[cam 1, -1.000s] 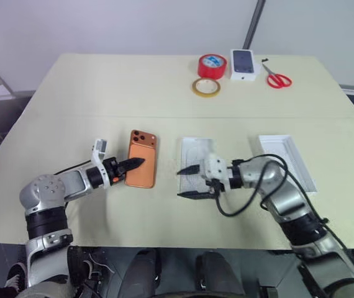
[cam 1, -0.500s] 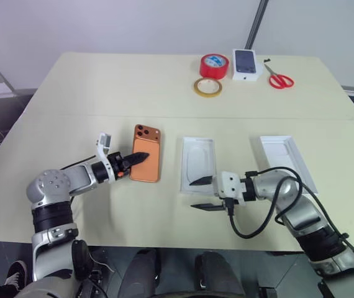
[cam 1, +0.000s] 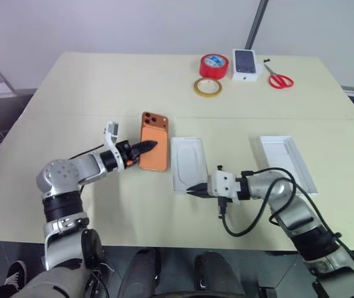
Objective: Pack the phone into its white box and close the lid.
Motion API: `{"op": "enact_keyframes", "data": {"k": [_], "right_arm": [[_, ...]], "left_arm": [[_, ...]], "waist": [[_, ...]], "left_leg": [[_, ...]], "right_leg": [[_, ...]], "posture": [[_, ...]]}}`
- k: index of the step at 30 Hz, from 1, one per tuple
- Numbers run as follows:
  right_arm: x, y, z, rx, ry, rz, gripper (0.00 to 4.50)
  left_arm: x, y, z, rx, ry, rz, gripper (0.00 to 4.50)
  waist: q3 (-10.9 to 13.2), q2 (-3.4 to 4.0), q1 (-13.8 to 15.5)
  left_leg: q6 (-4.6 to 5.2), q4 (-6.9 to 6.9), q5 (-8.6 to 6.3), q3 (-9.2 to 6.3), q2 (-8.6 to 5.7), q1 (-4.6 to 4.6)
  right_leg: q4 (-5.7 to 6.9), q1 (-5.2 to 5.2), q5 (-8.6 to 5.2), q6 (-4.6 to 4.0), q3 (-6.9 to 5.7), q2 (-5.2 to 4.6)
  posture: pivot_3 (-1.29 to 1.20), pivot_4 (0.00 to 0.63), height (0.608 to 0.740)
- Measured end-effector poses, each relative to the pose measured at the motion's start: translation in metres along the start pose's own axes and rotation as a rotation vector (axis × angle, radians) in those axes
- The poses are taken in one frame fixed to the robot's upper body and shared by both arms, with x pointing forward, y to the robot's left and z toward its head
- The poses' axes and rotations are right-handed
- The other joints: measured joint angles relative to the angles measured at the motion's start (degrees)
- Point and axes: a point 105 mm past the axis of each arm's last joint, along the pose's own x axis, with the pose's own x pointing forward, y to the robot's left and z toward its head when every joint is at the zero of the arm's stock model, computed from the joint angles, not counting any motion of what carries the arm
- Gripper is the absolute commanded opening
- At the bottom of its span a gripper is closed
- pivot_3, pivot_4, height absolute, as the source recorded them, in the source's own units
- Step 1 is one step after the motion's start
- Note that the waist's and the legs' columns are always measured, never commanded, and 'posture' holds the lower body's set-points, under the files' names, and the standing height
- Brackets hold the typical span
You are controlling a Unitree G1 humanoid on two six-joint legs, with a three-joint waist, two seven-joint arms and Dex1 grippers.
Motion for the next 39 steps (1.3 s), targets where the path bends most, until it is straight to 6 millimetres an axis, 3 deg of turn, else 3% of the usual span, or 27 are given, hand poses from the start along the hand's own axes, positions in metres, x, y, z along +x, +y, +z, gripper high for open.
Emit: {"op": "enact_keyframes", "data": {"k": [3,6,9,12,15,19,25,29,30,32,35,36,37,39], "right_arm": [[0.014,-0.01,0.004,-0.028,0.006,-0.035,0.06],[0.017,-0.015,-0.002,-0.029,0.039,-0.064,0.06],[0.024,-0.018,0.0,0.001,0.029,-0.077,0.87],[0.026,-0.014,0.011,0.043,-0.026,-0.055,2.38],[0.013,-0.01,0.024,0.113,-0.104,-0.043,2.38],[-0.018,-0.019,0.039,0.152,-0.17,-0.08,2.38],[-0.047,-0.029,0.009,0.182,-0.049,-0.149,2.38],[-0.047,-0.039,0.011,0.165,-0.059,-0.193,2.38],[-0.046,-0.041,0.013,0.154,-0.065,-0.198,2.41],[-0.042,-0.043,0.016,0.138,-0.073,-0.206,2.41],[-0.035,-0.04,0.013,0.139,-0.068,-0.195,2.41],[-0.032,-0.039,0.014,0.141,-0.077,-0.192,2.41],[-0.031,-0.039,0.014,0.14,-0.08,-0.191,2.41],[-0.03,-0.039,0.015,0.138,-0.083,-0.192,2.41]], "left_arm": [[0.008,-0.012,0.004,0.013,-0.005,-0.027,0.0],[0.008,-0.01,0.004,0.006,-0.007,-0.012,0.0],[0.009,-0.008,0.003,-0.003,-0.016,-0.004,0.0],[0.014,-0.004,-0.009,-0.029,0.009,0.001,0.0],[0.011,0.004,-0.015,-0.048,0.015,0.027,0.0],[0.015,0.004,-0.021,-0.061,0.026,0.021,0.0],[0.02,0.005,-0.033,-0.084,0.059,0.013,0.0],[0.022,0.004,-0.038,-0.078,0.093,0.013,0.0],[0.021,0.004,-0.039,-0.078,0.099,0.017,0.97],[0.019,0.005,-0.037,-0.071,0.1,0.021,1.67],[0.019,0.006,-0.038,-0.059,0.116,0.029,3.22],[0.018,0.006,-0.038,-0.053,0.122,0.033,3.93],[0.019,0.005,-0.039,-0.053,0.123,0.024,4.14],[0.019,0.001,-0.038,-0.044,0.127,0.005,4.14]], "waist": [[0.0,0.0,-0.15],[0.01,-0.02,-0.08],[0.02,-0.03,-0.08],[0.02,-0.03,0.04],[0.03,-0.04,0.03],[0.03,-0.04,0.16],[0.03,-0.04,-0.1],[0.03,-0.04,-0.19],[0.03,-0.04,-0.13],[0.03,-0.04,-0.03],[0.03,-0.04,0.16],[0.03,-0.05,0.15],[0.03,-0.04,0.16],[0.03,-0.04,0.09]], "left_leg": [[-0.23,-0.05,0.14,0.01,0.01,0.0],[-0.24,-0.05,0.14,0.01,0.01,0.0],[-0.25,-0.03,0.15,0.01,0.01,0.01],[-0.25,-0.03,0.15,0.01,0.0,-0.01],[-0.24,-0.03,0.15,0.0,0.01,-0.02],[-0.16,-0.01,0.1,-0.04,0.0,0.01],[0.02,-0.06,0.0,-0.02,0.01,0.01],[-0.21,-0.06,0.14,-0.01,0.05,0.02],[-0.21,-0.06,0.14,-0.01,0.05,0.01],[-0.22,-0.04,0.14,-0.02,0.04,0.01],[-0.22,-0.02,0.15,-0.01,0.02,0.0],[-0.23,0.01,0.15,-0.02,0.02,0.0],[-0.23,0.01,0.15,-0.01,0.02,0.0],[-0.23,0.02,0.15,-0.02,0.02,0.03]], "right_leg": [[0.0,-0.01,0.0,0.0,0.01,0.05],[0.0,-0.03,0.0,0.0,0.01,0.06],[0.04,-0.01,0.0,0.0,0.01,0.06],[0.02,-0.01,0.0,0.0,0.0,0.06],[0.02,-0.01,0.0,0.01,0.01,0.06],[0.02,0.05,0.0,0.0,-0.02,0.05],[0.02,0.0,0.0,0.0,0.01,0.08],[0.03,-0.01,0.0,0.0,0.02,0.13],[0.03,-0.01,0.0,0.0,0.02,0.13],[0.03,0.01,0.0,0.0,0.01,0.13],[0.03,0.02,0.0,0.0,0.01,0.1],[0.03,0.04,0.0,0.0,0.01,0.1],[0.03,0.04,0.0,0.0,0.01,0.1],[0.03,0.07,0.0,0.0,0.0,0.1]], "posture": [[0.0,0.15,0.74],[0.0,0.15,0.74],[0.0,0.15,0.74],[0.0,0.15,0.74],[0.0,0.15,0.74],[0.0,0.15,0.74],[0.0,0.15,0.74],[0.0,0.15,0.74],[0.0,0.15,0.74],[0.0,0.15,0.74],[0.0,0.15,0.74],[0.0,0.15,0.74],[0.0,0.15,0.74],[0.0,0.15,0.74]]}}
